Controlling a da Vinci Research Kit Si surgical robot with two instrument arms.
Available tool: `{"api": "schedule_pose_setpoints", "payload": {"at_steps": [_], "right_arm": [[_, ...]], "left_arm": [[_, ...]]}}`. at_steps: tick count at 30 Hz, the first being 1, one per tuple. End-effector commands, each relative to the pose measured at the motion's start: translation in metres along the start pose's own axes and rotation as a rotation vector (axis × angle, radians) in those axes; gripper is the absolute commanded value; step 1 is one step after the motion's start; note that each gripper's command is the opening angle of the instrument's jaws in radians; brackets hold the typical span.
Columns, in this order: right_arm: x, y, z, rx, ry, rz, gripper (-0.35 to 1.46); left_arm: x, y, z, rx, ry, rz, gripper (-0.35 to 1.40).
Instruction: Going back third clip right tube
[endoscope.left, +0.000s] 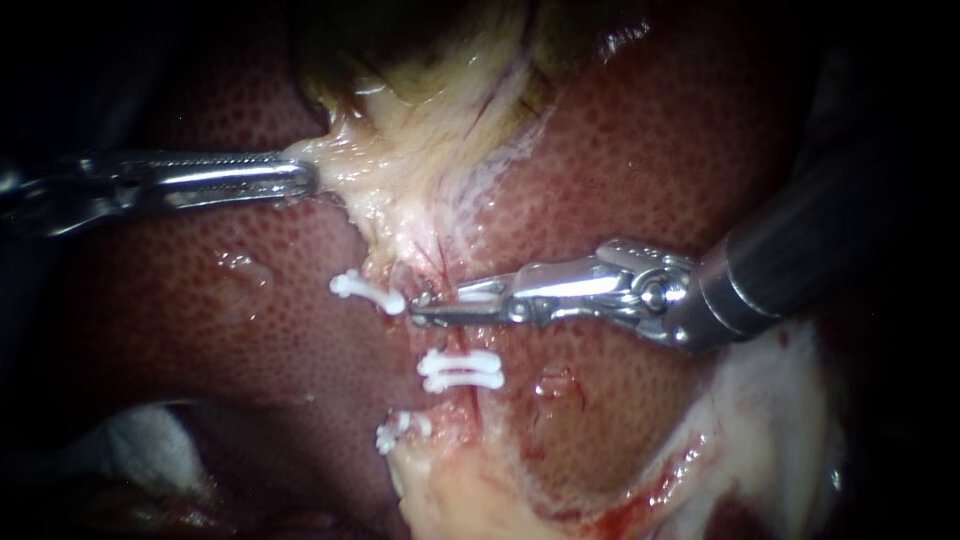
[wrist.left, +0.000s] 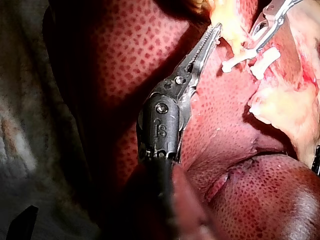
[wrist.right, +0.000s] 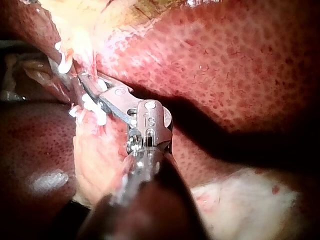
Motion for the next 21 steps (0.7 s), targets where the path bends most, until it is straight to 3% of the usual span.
{"api": "schedule_pose_setpoints", "payload": {"at_steps": [1,9,13,17,21], "right_arm": [[-0.0001,0.0,0.0,0.003,-0.002,0.0,-0.35],[-0.0002,-0.0004,0.0002,0.009,-0.005,0.011,-0.35],[0.0001,-0.0004,0.0005,0.013,-0.003,-0.094,0.36],[0.0005,-0.0003,0.0003,0.015,0.014,-0.185,0.46],[0.0012,-0.0002,-0.0003,-0.027,0.04,-0.239,0.49]], "left_arm": [[0.0,0.0,0.0,0.0,0.0,0.0,-0.35],[0.0,0.0,0.0,0.0,0.0,0.0,-0.35],[-0.0001,0.0,0.0,0.001,0.0,0.0,-0.35],[-0.0002,0.0,0.0001,0.001,0.0,0.001,-0.35],[-0.0002,0.0,0.0001,0.001,0.0,0.001,-0.35]]}}
